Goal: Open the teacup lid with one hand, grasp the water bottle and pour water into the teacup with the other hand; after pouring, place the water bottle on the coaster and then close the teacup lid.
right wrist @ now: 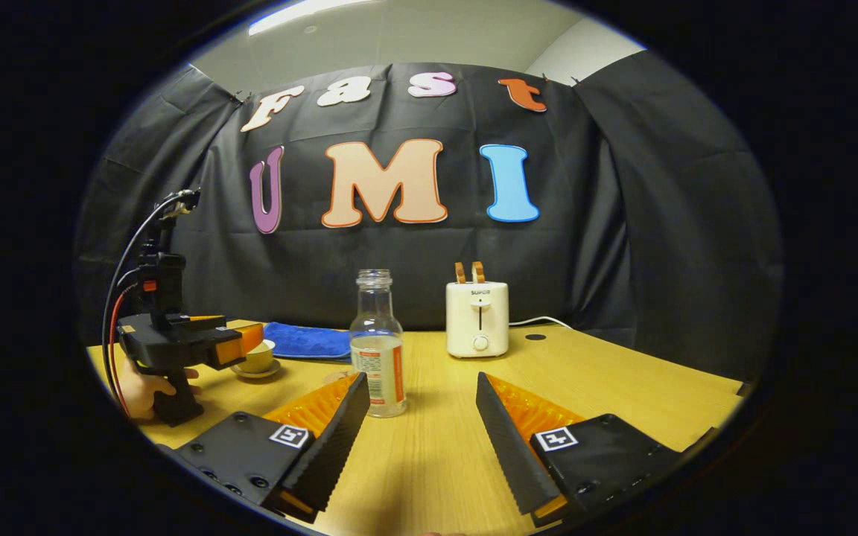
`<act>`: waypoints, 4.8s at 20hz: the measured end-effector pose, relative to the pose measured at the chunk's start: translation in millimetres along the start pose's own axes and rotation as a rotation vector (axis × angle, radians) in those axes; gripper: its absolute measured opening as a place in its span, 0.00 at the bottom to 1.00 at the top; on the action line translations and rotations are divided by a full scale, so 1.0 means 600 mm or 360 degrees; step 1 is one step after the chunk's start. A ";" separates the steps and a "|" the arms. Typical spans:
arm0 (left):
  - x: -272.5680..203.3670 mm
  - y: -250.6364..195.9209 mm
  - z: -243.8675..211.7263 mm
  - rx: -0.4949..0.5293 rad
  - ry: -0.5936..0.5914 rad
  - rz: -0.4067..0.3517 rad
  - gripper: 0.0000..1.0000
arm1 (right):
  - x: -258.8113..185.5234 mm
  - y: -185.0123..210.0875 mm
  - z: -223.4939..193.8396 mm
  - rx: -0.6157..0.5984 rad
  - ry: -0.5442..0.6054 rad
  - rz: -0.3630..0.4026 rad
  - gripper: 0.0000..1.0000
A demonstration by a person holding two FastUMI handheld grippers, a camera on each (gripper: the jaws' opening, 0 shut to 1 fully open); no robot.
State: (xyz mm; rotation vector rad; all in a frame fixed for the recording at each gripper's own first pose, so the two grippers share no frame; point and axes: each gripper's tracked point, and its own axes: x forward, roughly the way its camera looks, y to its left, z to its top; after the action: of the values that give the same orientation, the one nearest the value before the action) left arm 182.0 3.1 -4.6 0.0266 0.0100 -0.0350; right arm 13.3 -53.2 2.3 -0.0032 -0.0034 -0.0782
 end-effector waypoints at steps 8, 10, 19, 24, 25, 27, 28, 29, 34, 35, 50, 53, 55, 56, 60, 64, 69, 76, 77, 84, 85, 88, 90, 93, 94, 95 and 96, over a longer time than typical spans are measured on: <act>0.036 -0.001 -0.016 0.0009 0.0104 0.0011 0.96 | 0.004 -0.032 0.001 -0.0005 -0.0004 -0.0054 0.94; 0.039 0.001 -0.022 0.0003 0.0140 0.0019 0.96 | 0.005 -0.033 0.001 -0.0005 -0.0004 -0.0057 0.93; 0.044 -0.005 -0.023 0.0024 0.0147 0.0000 0.74 | 0.007 -0.038 0.000 -0.0006 -0.0005 -0.0066 0.93; 0.047 -0.006 -0.027 0.0054 0.0179 0.0005 0.57 | 0.006 -0.039 0.001 -0.0006 -0.0005 -0.0065 0.88; 0.048 -0.006 -0.027 0.0056 0.0186 0.0005 0.54 | 0.007 -0.039 0.000 -0.0006 -0.0005 -0.0064 0.88; 0.047 -0.004 -0.030 0.0051 0.0199 0.0009 0.51 | 0.007 -0.039 0.000 -0.0006 -0.0005 -0.0064 0.88; 0.047 -0.003 -0.029 0.0053 0.0199 0.0017 0.47 | 0.006 -0.039 0.000 -0.0006 -0.0005 -0.0064 0.88; 0.046 0.003 -0.028 0.0061 0.0200 0.0030 0.44 | 0.006 -0.039 0.000 -0.0006 -0.0004 -0.0064 0.88; 0.045 0.008 -0.029 0.0073 0.0206 0.0046 0.27 | 0.006 -0.040 0.001 -0.0006 -0.0004 -0.0064 0.88; 0.045 0.009 -0.030 0.0076 0.0206 0.0048 0.26 | 0.007 -0.040 0.000 -0.0006 -0.0004 -0.0064 0.93; -0.038 0.030 0.001 0.0025 -0.0002 0.0061 0.18 | 0.030 -0.001 -0.003 -0.0002 0.0000 0.0025 0.93; -0.085 0.042 0.001 -0.0025 -0.0010 0.0025 0.18 | 0.051 0.027 -0.007 -0.0001 0.0006 0.0073 0.93; -0.122 0.064 0.002 -0.0045 -0.0015 0.0030 0.18 | 0.065 0.042 -0.007 0.0001 0.0006 0.0085 0.93; -0.135 0.073 0.001 -0.0052 -0.0020 0.0033 0.18 | 0.075 0.051 -0.009 0.0000 0.0009 0.0090 0.93; -0.200 0.113 0.002 -0.0047 -0.0026 0.0029 0.18 | 0.112 0.074 -0.010 0.0002 0.0008 0.0085 0.93; -0.235 0.140 0.001 -0.0048 -0.0027 0.0024 0.18 | 0.151 0.096 -0.013 0.0002 0.0010 0.0092 0.93; -0.242 0.144 0.001 -0.0045 -0.0027 0.0010 0.18 | 0.200 0.116 -0.016 0.0001 0.0017 0.0091 0.94; -0.241 0.143 0.002 -0.0043 -0.0024 0.0007 0.18 | 0.245 0.120 -0.019 0.0001 0.0017 0.0068 0.87; -0.241 0.144 0.001 -0.0043 -0.0025 0.0007 0.18 | 0.247 0.122 -0.019 0.0001 0.0019 0.0076 0.87; -0.237 0.141 0.002 -0.0043 -0.0026 -0.0008 0.18 | 0.252 0.131 -0.021 -0.0005 0.0029 0.0108 0.78; -0.238 0.141 0.000 -0.0043 -0.0025 -0.0009 0.18 | 0.254 0.133 -0.022 -0.0012 0.0033 0.0106 0.79; -0.238 0.142 0.001 -0.0042 -0.0027 -0.0006 0.18 | 0.256 0.151 -0.023 -0.0001 0.0029 0.0131 0.77; -0.238 0.141 -0.001 -0.0042 -0.0027 -0.0004 0.18 | 0.260 0.168 -0.024 -0.0016 0.0032 0.0144 0.74; -0.239 0.142 0.001 -0.0044 -0.0028 -0.0005 0.18 | 0.266 0.208 -0.023 -0.0104 0.0023 0.0193 0.72; -0.239 0.141 0.001 -0.0044 -0.0026 -0.0005 0.18 | 0.267 0.223 -0.020 -0.0169 0.0012 0.0213 0.73; -0.237 0.141 0.001 -0.0044 -0.0027 -0.0005 0.18 | 0.269 0.236 -0.019 -0.0253 0.0000 0.0224 0.73; -0.236 0.140 0.001 -0.0044 -0.0027 -0.0005 0.18 | 0.269 0.250 -0.016 -0.0343 -0.0019 0.0233 0.72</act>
State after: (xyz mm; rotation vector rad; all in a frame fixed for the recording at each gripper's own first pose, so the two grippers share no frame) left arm 43.3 92.3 -0.5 -0.0012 -0.0064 -0.0384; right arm 186.2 83.4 -7.5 -0.2192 -0.0065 0.0684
